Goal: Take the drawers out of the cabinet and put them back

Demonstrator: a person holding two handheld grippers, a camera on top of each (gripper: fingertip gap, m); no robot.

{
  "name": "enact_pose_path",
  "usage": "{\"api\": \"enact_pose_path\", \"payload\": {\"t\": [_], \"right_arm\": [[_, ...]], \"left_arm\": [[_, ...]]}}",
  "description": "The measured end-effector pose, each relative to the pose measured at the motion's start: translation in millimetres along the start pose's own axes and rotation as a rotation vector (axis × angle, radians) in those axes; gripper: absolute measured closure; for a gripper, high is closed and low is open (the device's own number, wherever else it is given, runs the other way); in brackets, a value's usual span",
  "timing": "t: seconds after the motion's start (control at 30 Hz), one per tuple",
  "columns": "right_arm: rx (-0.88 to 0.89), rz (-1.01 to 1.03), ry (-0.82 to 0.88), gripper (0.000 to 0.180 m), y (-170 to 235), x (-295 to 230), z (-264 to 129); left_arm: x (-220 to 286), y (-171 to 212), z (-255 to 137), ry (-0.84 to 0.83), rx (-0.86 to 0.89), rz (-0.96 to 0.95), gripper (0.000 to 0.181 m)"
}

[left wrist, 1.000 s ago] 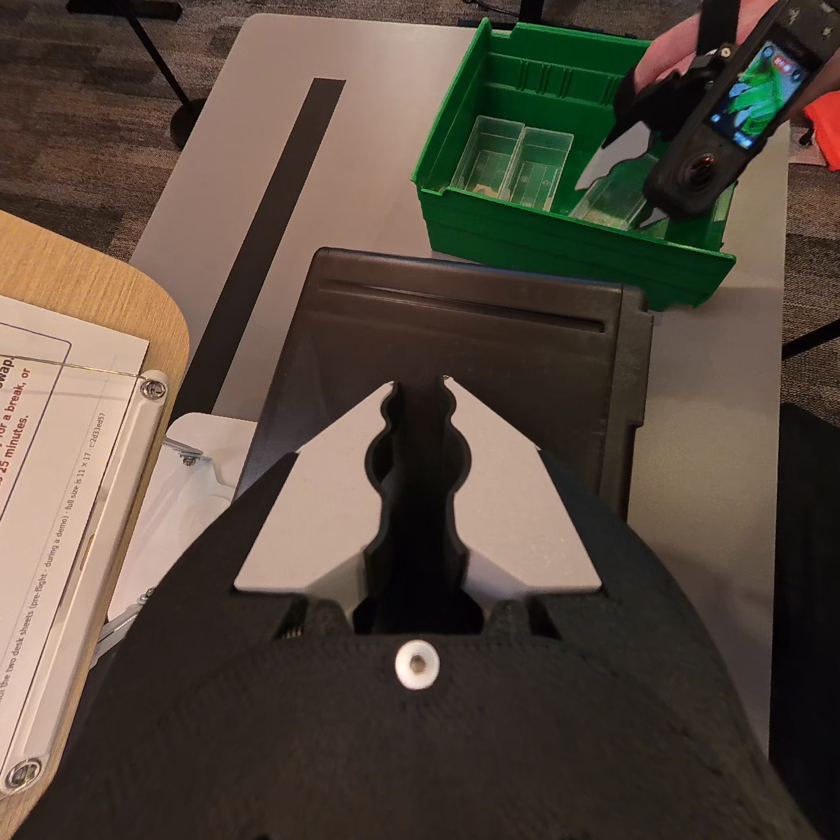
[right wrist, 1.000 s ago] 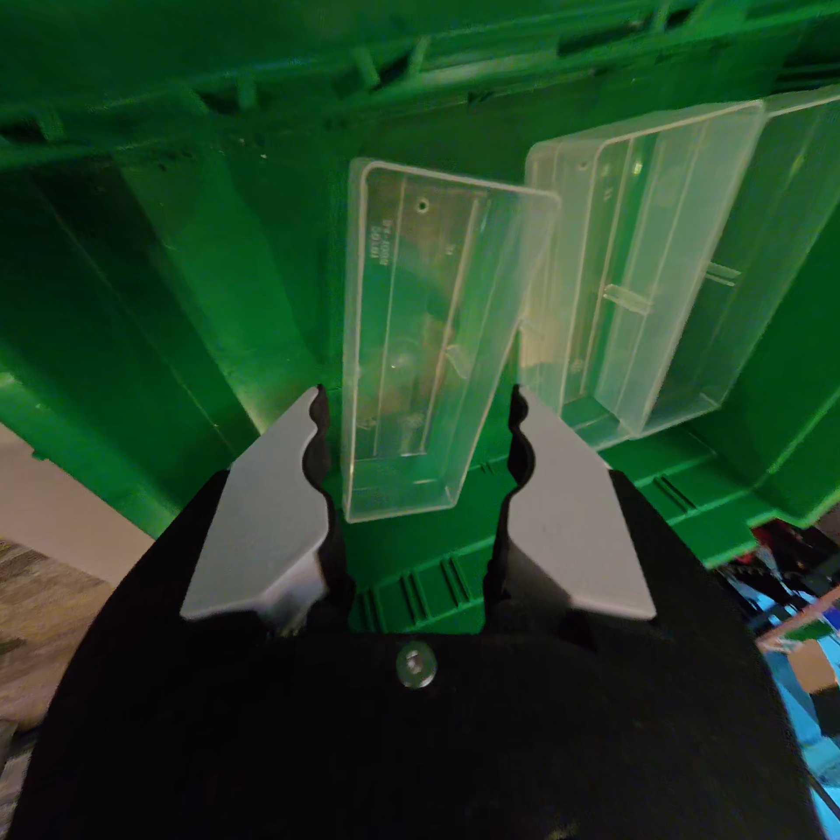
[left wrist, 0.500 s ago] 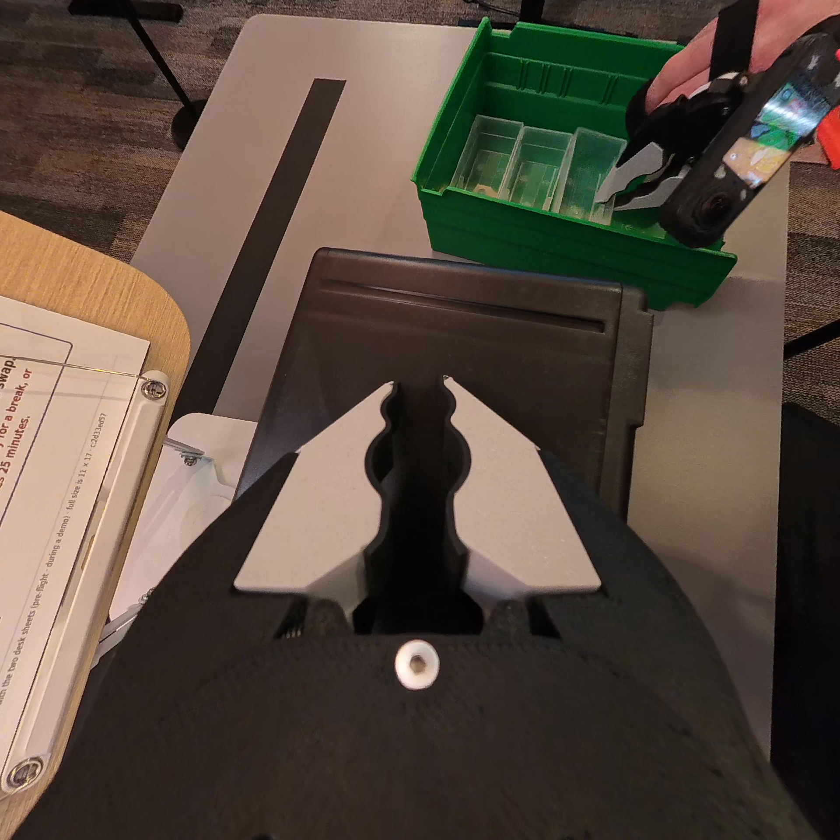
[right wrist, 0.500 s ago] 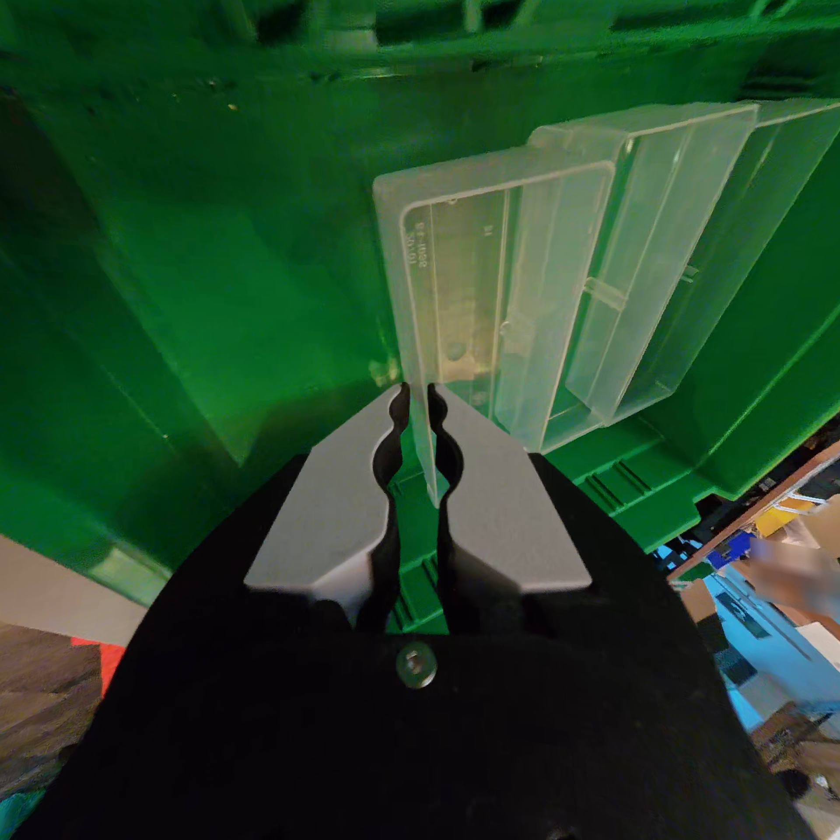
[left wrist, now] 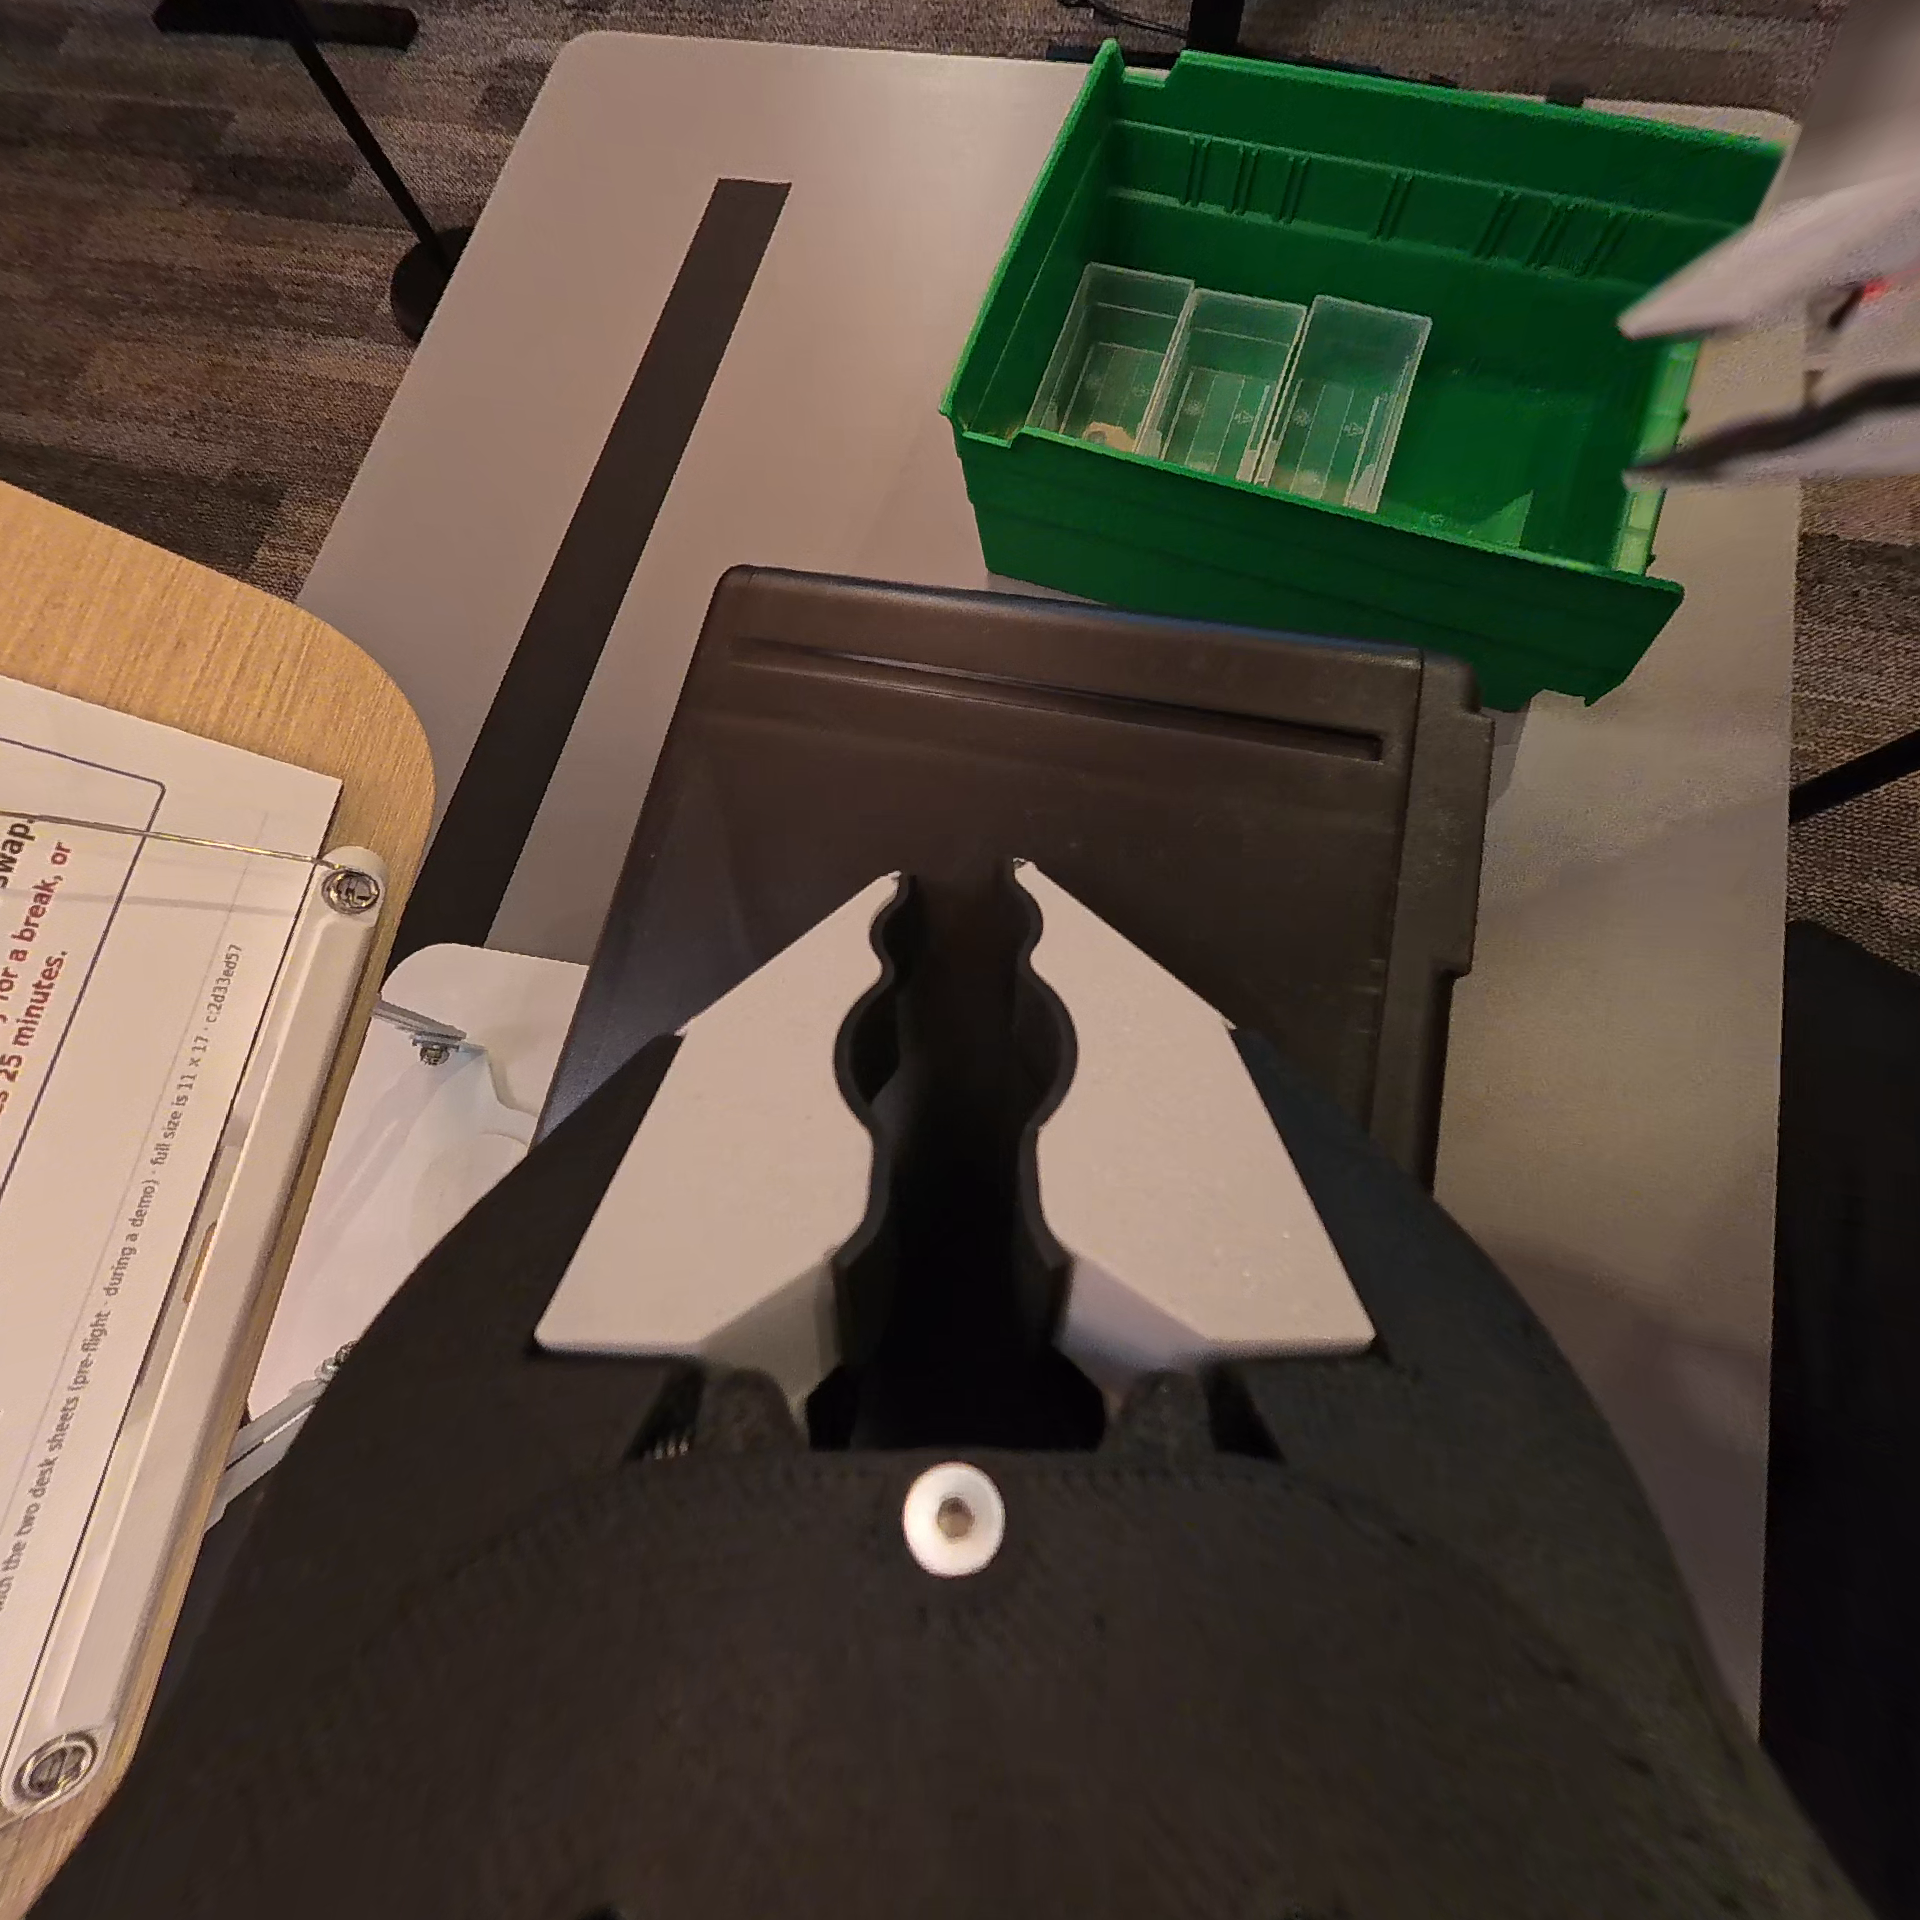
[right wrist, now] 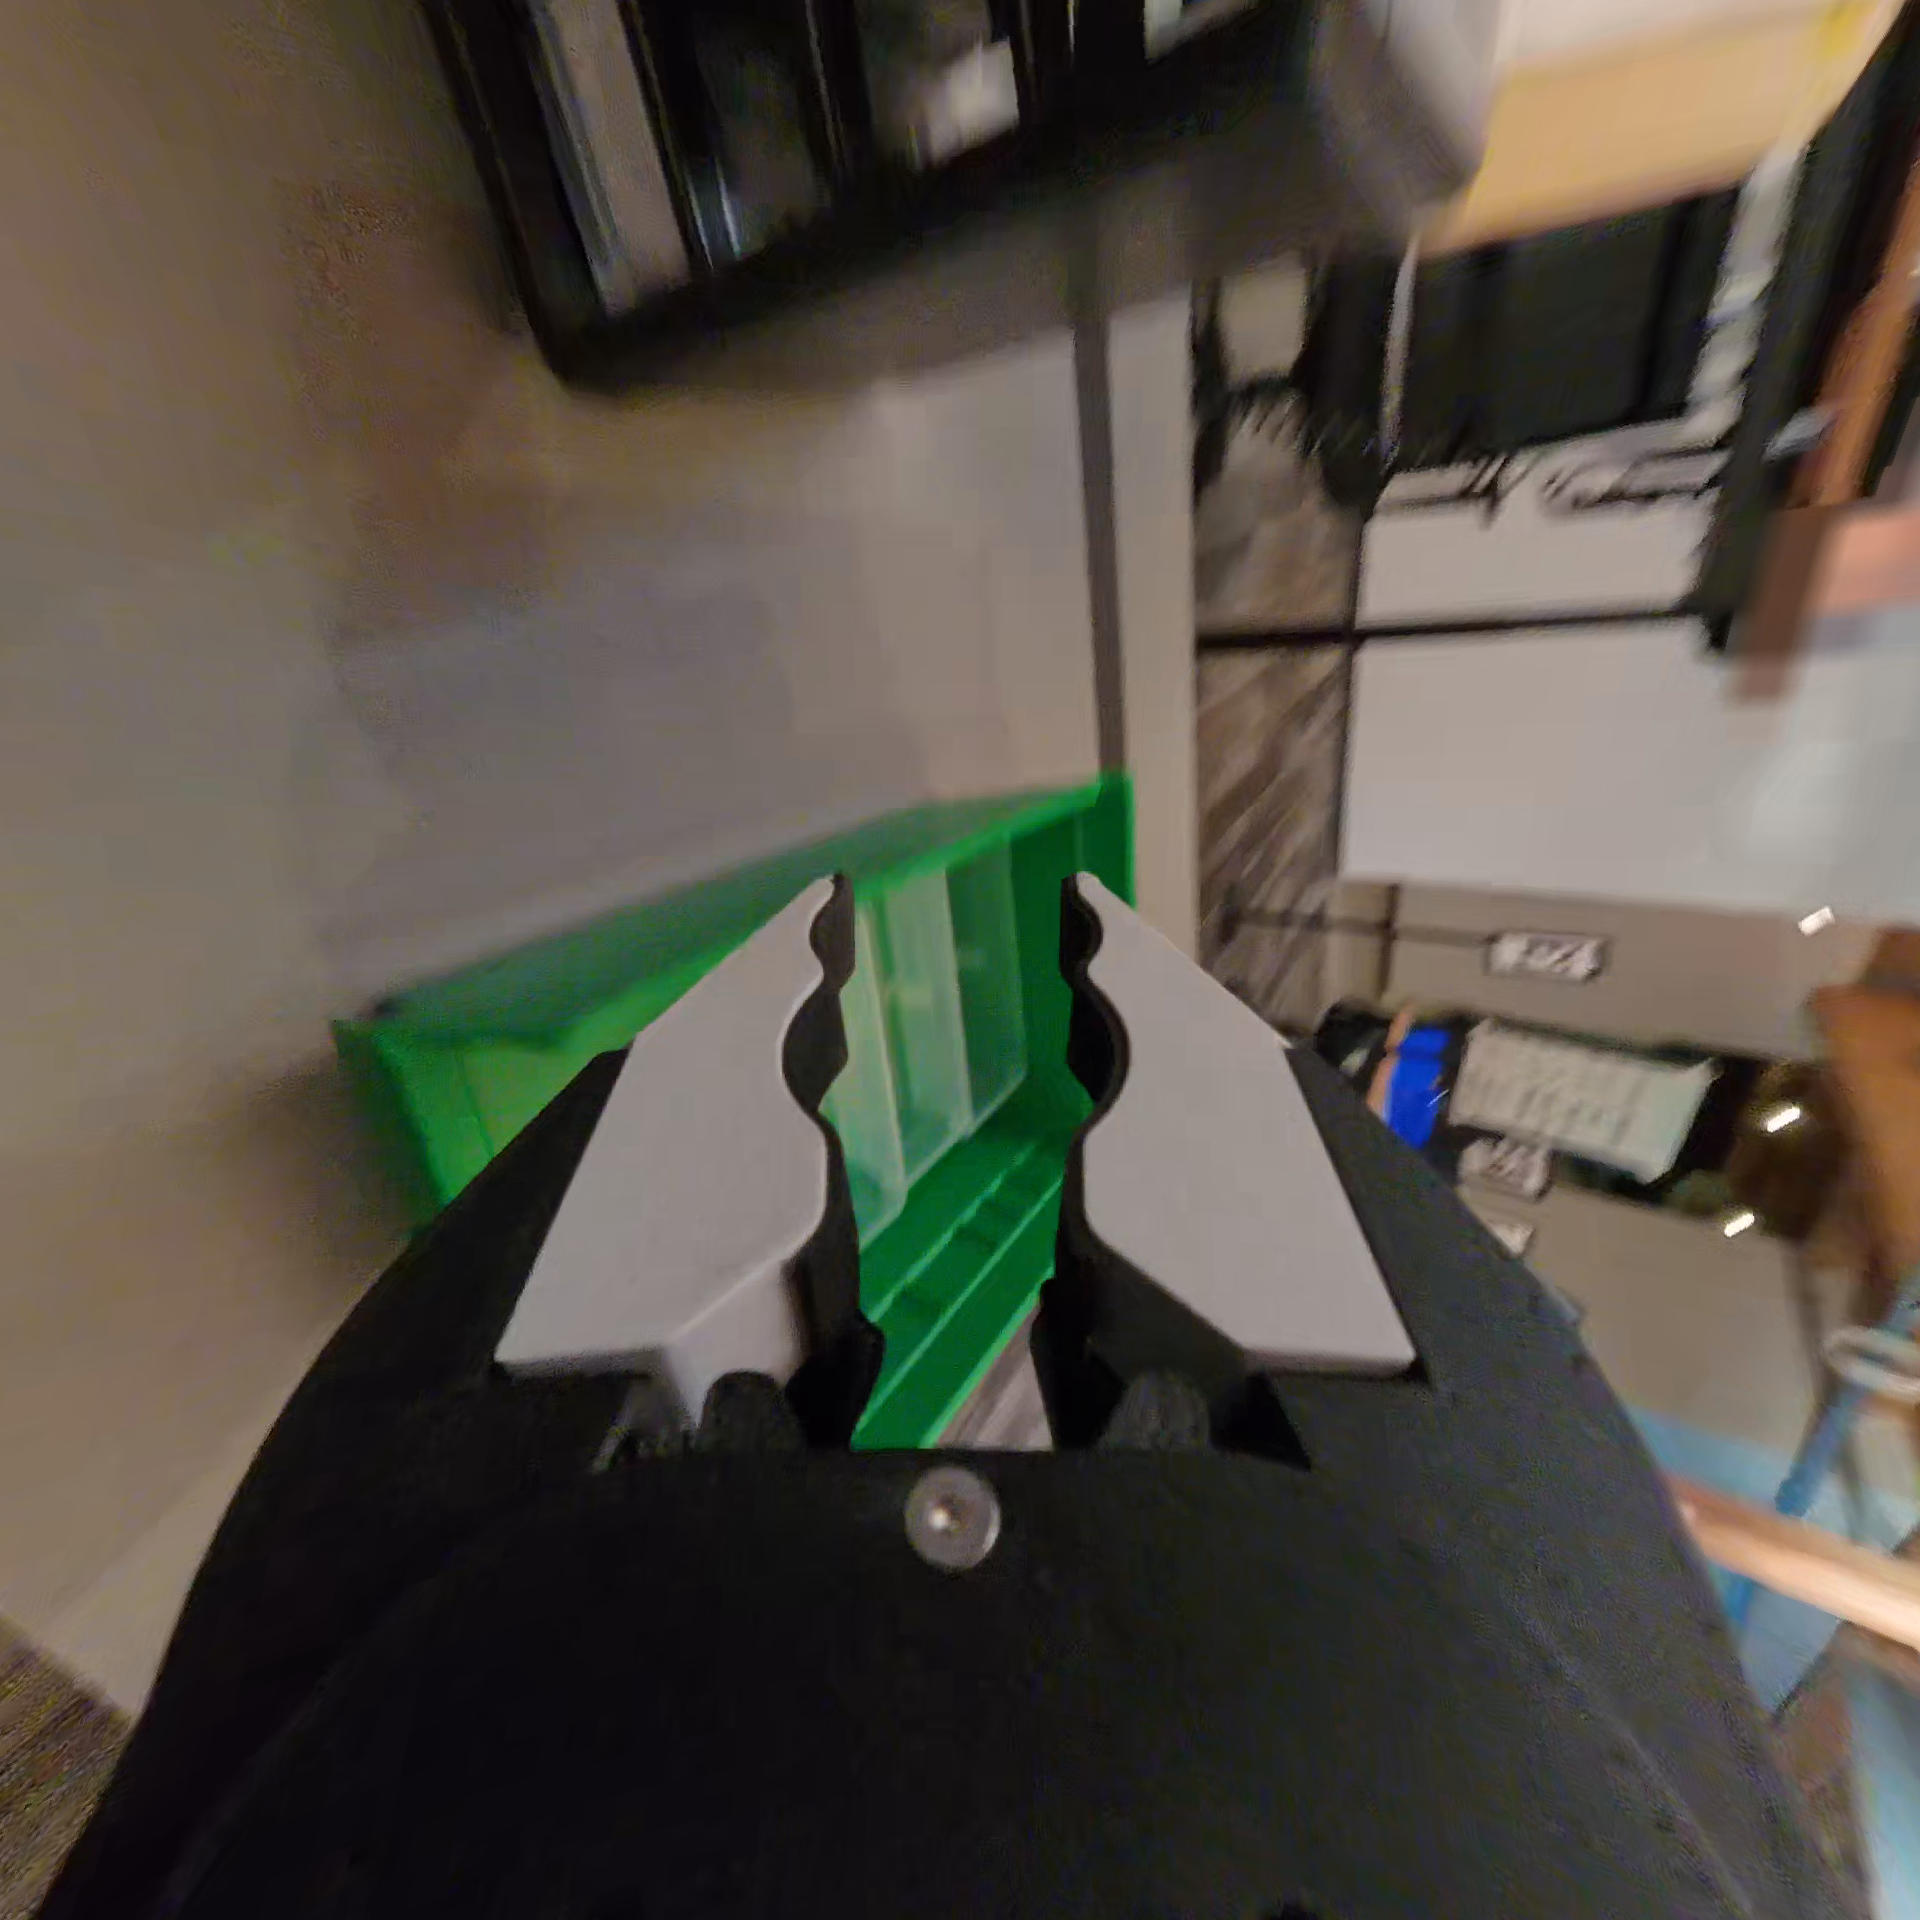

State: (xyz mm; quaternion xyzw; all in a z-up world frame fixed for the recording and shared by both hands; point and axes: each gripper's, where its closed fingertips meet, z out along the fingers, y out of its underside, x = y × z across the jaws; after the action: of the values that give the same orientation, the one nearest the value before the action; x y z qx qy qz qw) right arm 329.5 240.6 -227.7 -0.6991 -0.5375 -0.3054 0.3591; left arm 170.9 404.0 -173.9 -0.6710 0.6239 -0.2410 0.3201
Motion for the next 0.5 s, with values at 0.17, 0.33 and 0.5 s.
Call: {"api": "enact_pose_path", "payload": {"t": [0.17,0.33,0.5], "right_arm": [[0.162,-0.125,0.141,0.138,-98.3,-40.7,5.3],[0.214,-0.197,0.243,0.149,-144.5,-84.0,46.0],[0.163,-0.167,0.257,0.152,-142.0,-98.7,95.6]], "left_arm": [[0.1,0.0,0.0,-0.004,0.0,0.004,0.166],[0.2,0.1,0.0,-0.002,0.0,0.002,0.166],[0.4,0.0,-0.1,0.002,0.0,-0.001,0.166]]}}
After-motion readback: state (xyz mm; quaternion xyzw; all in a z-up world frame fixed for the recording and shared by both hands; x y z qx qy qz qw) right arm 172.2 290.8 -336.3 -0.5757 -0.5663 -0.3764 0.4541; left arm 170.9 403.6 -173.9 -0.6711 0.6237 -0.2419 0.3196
